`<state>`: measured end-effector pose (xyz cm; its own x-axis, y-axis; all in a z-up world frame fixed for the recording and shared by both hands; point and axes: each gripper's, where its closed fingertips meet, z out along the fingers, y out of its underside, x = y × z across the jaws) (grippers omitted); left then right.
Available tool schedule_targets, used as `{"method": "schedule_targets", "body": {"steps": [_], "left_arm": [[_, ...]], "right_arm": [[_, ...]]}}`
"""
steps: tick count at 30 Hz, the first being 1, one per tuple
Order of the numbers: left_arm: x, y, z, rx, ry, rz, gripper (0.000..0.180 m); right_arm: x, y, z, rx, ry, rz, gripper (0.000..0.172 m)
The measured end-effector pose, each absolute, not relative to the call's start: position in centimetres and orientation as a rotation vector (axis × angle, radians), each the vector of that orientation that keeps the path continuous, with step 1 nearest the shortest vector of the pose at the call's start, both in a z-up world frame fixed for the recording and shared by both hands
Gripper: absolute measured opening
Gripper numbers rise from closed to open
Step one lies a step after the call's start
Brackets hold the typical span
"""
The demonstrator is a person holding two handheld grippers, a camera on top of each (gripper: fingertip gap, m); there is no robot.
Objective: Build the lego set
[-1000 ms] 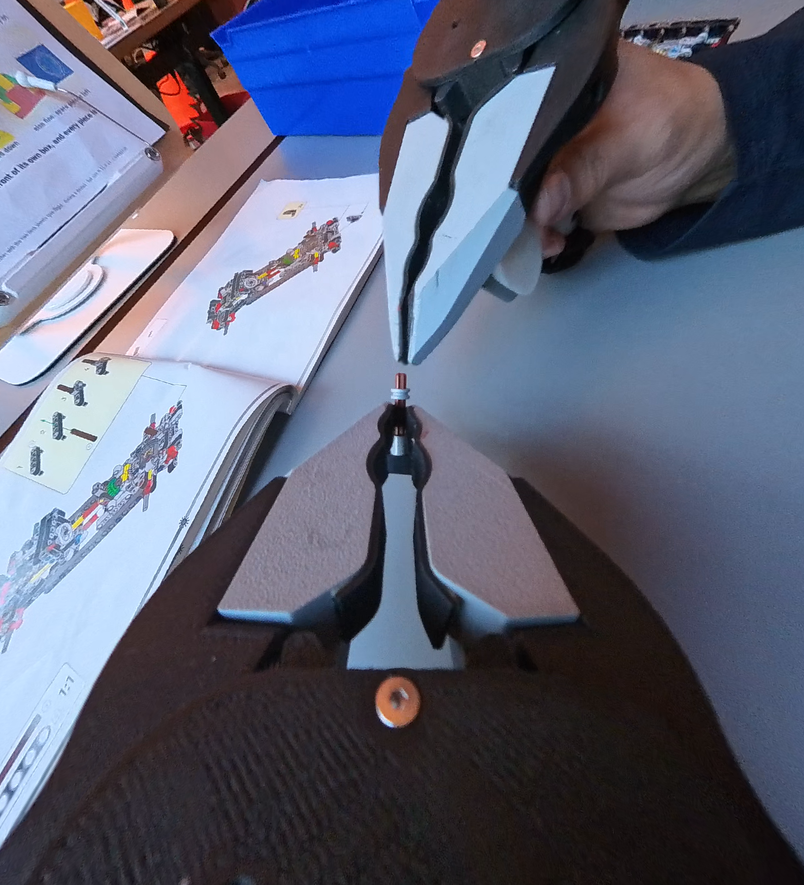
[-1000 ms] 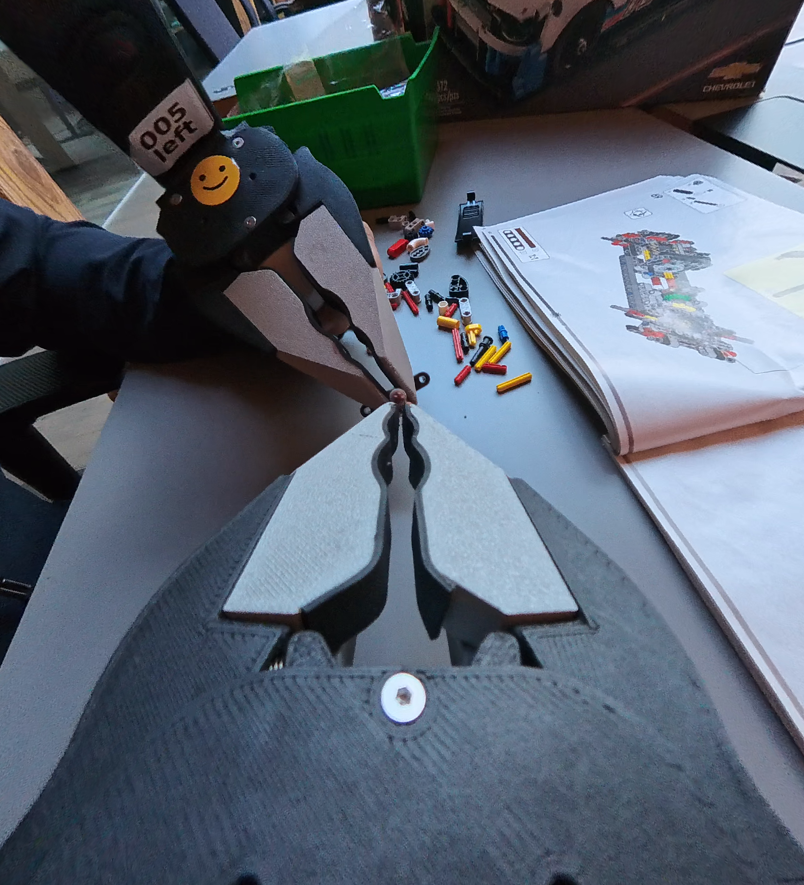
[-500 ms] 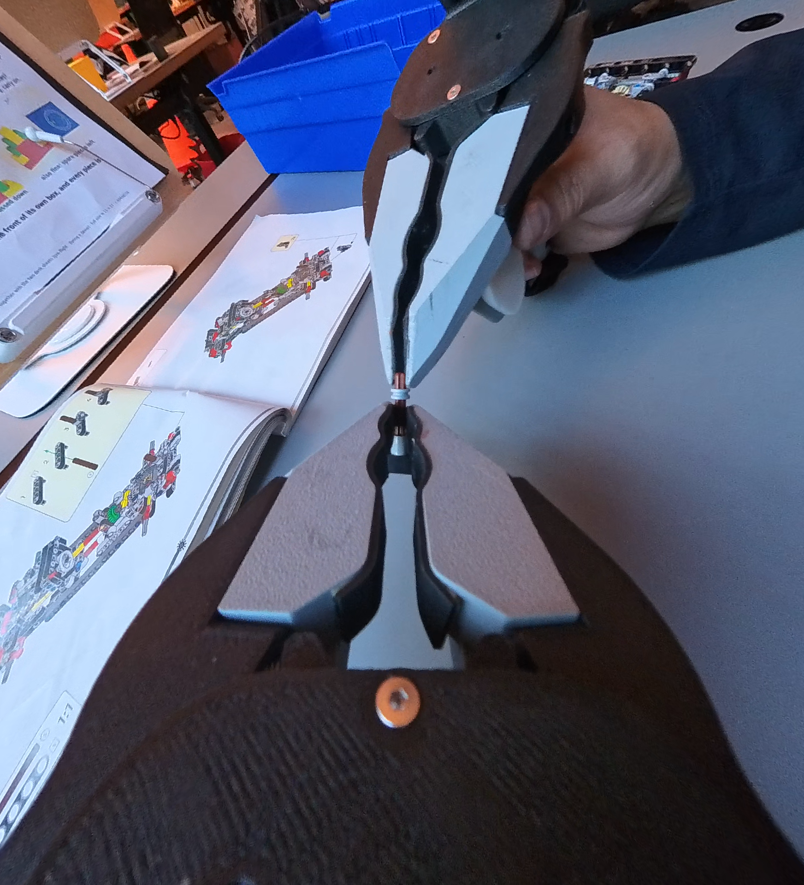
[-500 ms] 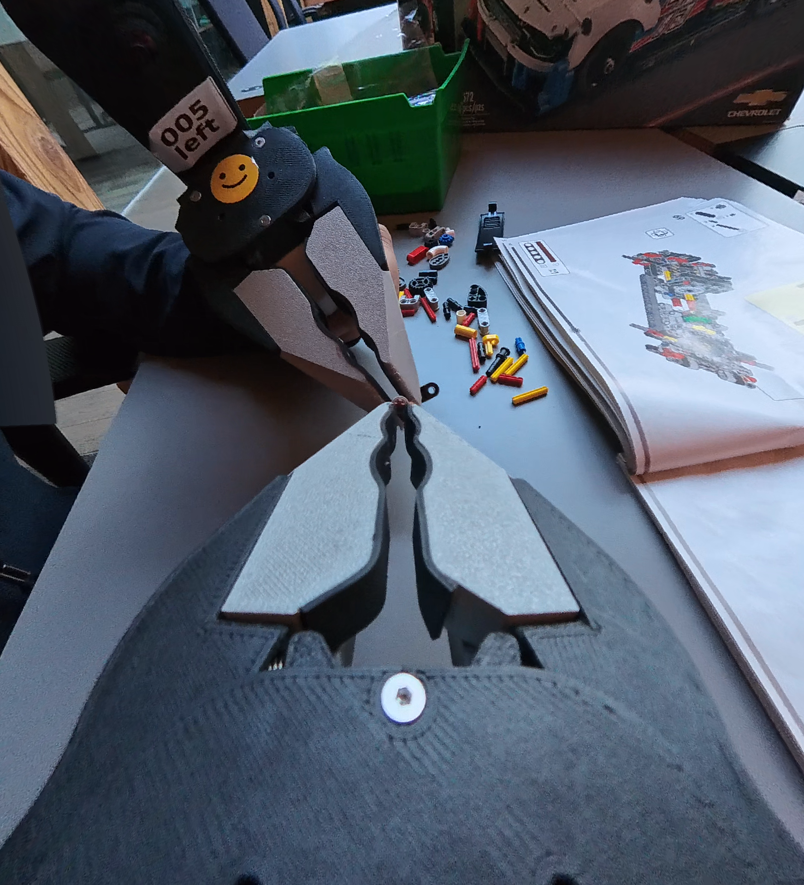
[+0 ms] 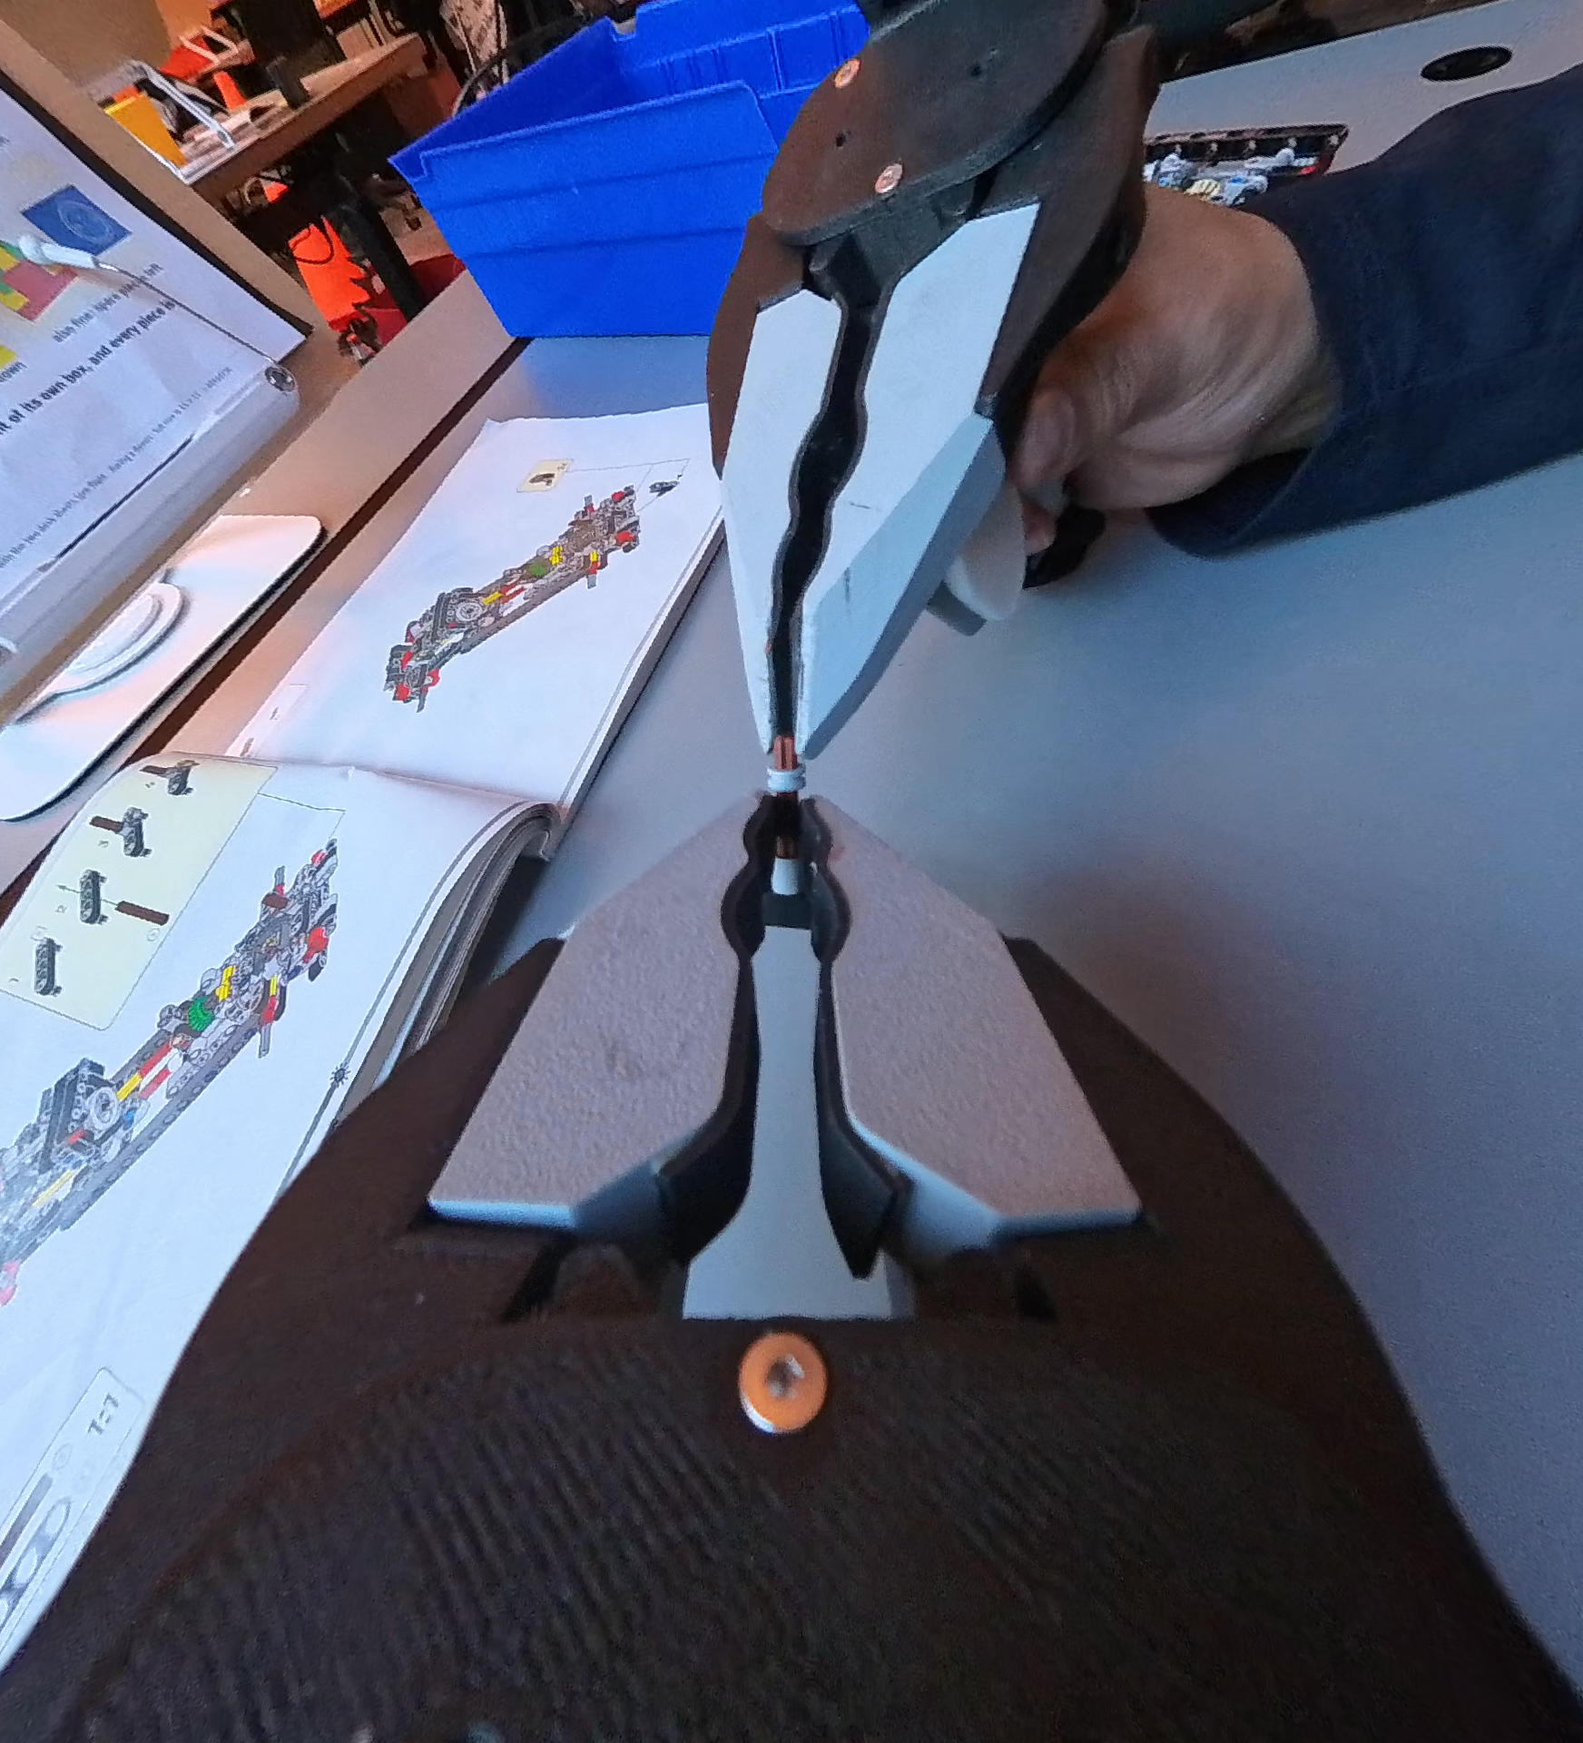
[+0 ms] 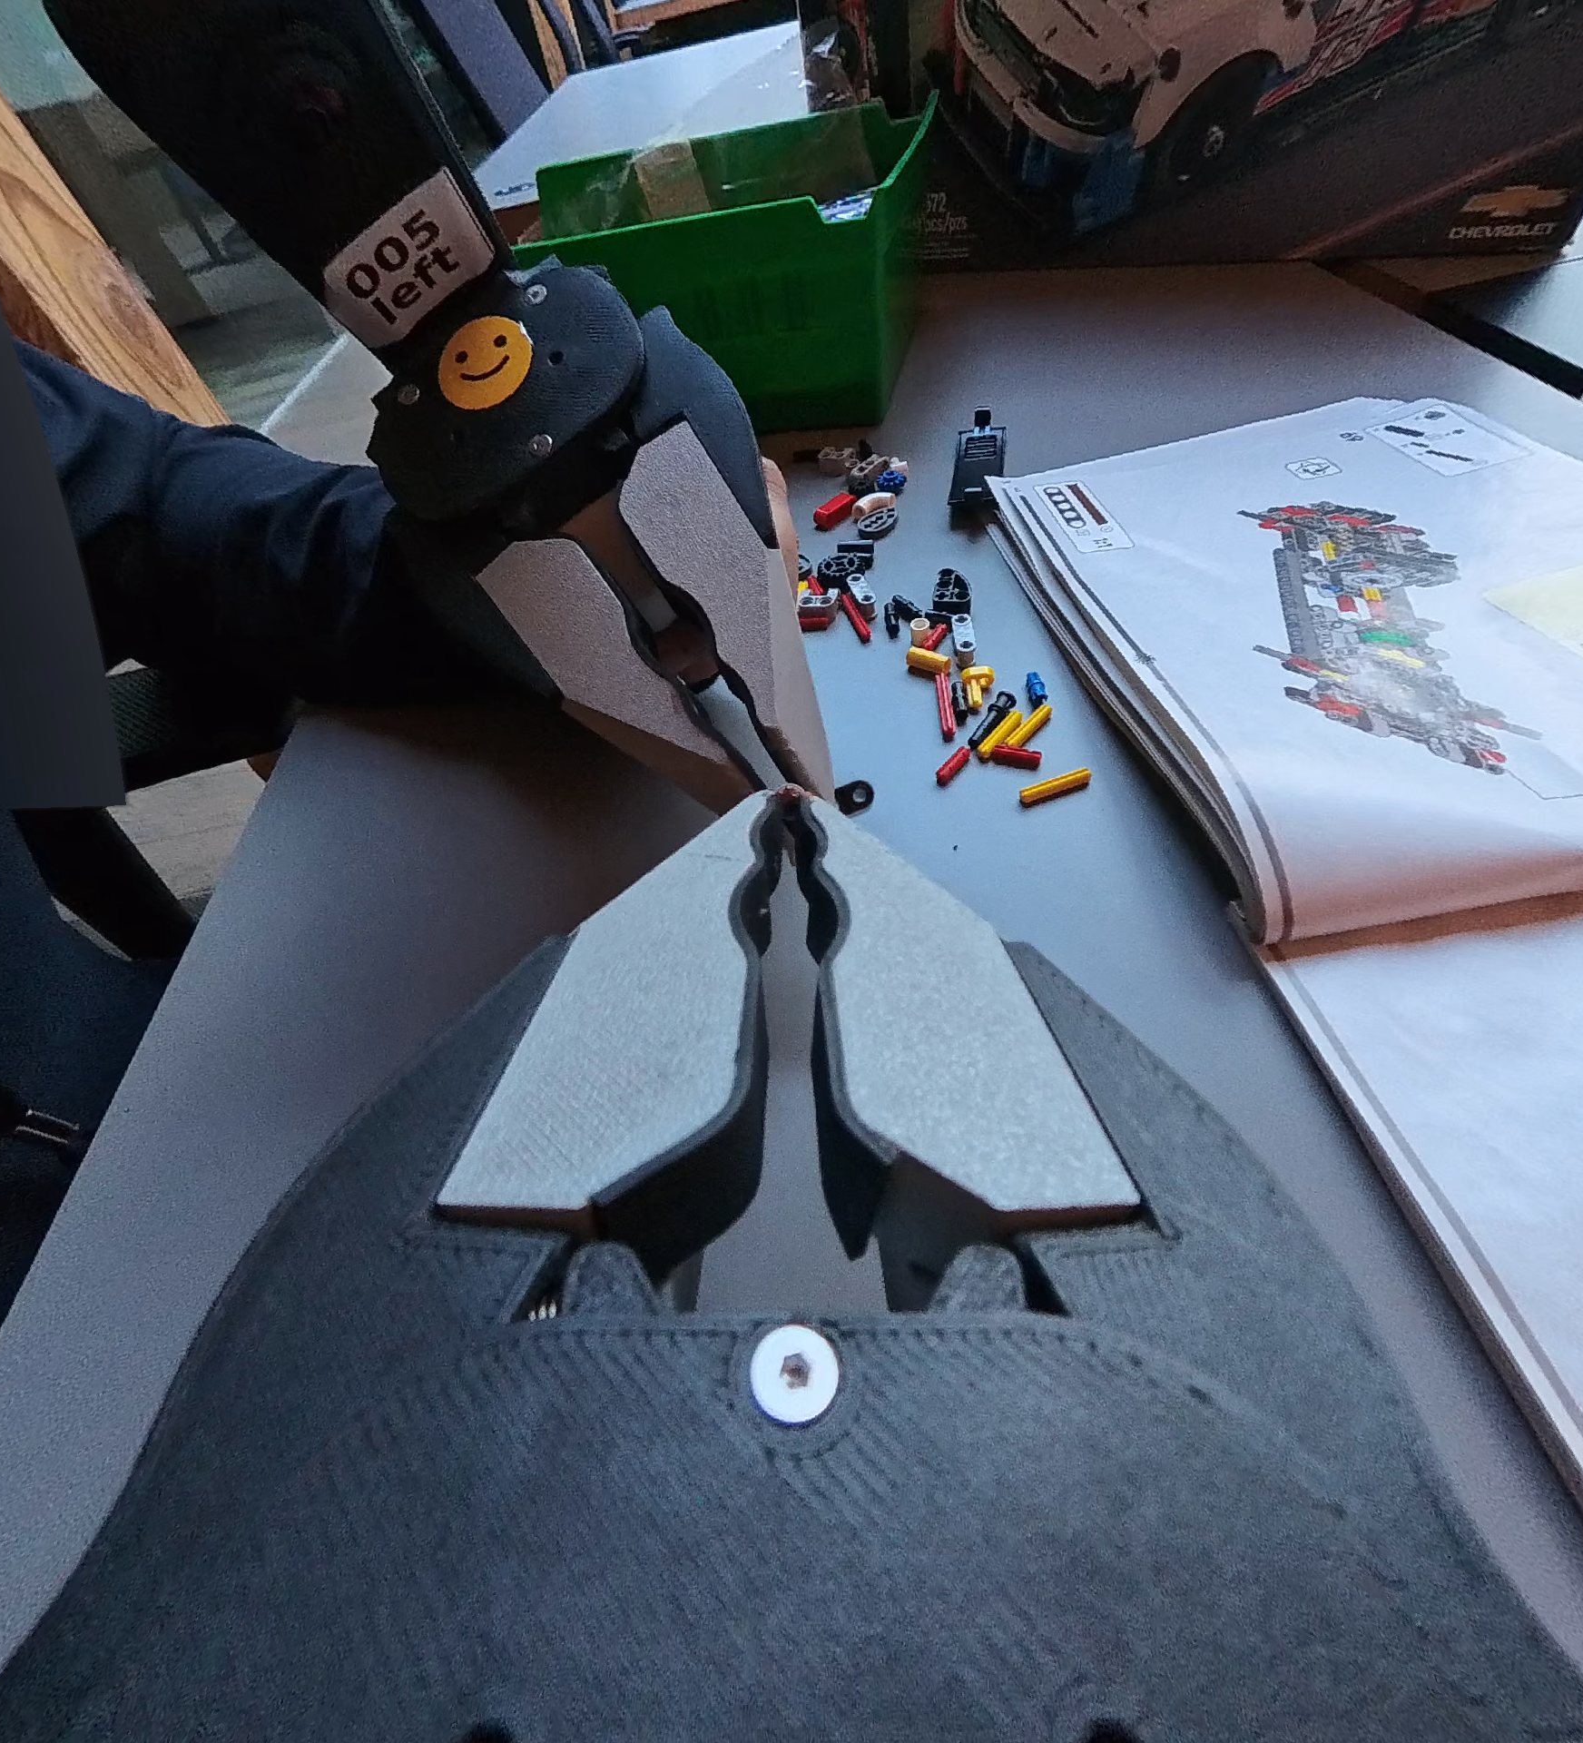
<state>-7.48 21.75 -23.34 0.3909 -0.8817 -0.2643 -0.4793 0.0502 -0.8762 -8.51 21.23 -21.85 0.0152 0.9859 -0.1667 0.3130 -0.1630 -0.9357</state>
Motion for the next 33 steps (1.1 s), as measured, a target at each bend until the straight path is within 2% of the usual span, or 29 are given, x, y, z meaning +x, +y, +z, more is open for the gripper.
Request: {"method": "schedule_targets", "body": {"steps": [12, 15, 29, 31, 33], "left_arm": [[-7.3, 21.5, -24.6, -1.661, 1.265, -0.522, 0.009], [-7.3, 21.4, -24.6, -1.66, 1.27, -0.527, 0.003], [-8.0, 21.9, -23.5, -1.701, 1.148, -0.716, 0.002], [-7.9, 21.7, -23.3, -1.69, 1.148, -0.737, 0.002], [-7.7, 21.5, -23.0, -1.67, 1.148, -0.762, 0.002]], "right_arm": [[-8.5, 21.2, -22.8, -1.6, -1.388, 1.162, 0.0], [-8.6, 21.2, -23.1, -1.615, -1.392, 1.169, 0.0], [-8.6, 21.4, -23.7, -1.642, -1.412, 1.128, 0.0], [-8.8, 21.2, -24.6, -1.677, -1.453, 1.106, 0.012], [-8.9, 21.1, -25.0, -1.684, -1.475, 1.063, 0.014]]}}
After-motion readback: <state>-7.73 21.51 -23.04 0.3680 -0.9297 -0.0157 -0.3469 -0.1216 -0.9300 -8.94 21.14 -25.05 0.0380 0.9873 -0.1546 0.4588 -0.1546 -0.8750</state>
